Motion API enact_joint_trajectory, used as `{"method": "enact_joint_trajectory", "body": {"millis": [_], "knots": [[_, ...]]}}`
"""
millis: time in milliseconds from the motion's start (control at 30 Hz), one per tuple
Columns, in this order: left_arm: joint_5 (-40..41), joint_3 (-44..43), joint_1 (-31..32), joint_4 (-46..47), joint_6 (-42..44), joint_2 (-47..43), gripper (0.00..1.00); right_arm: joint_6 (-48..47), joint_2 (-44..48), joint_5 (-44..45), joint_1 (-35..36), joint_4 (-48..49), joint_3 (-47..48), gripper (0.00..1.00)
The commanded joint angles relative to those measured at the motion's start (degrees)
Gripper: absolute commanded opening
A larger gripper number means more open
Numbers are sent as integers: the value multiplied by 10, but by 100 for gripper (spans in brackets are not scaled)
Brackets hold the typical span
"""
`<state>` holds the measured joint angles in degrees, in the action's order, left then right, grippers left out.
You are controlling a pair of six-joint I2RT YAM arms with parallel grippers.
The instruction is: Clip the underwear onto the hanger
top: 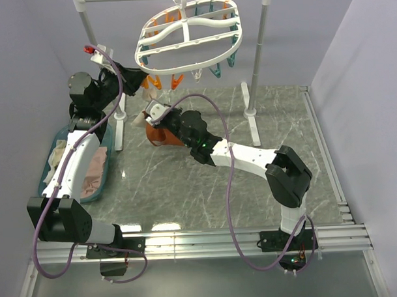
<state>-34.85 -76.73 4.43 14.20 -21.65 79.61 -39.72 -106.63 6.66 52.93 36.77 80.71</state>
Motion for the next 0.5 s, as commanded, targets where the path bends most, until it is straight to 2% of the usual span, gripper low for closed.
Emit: {"method": "enact_joint_trajectory", "body": {"millis": [0, 467], "knots": [[-9, 4, 1, -14, 5, -11, 0, 8, 14, 8, 3, 24, 39, 0], [-14, 4, 1, -12, 1, -9, 0, 9, 5, 4, 1, 17, 59, 0]]}}
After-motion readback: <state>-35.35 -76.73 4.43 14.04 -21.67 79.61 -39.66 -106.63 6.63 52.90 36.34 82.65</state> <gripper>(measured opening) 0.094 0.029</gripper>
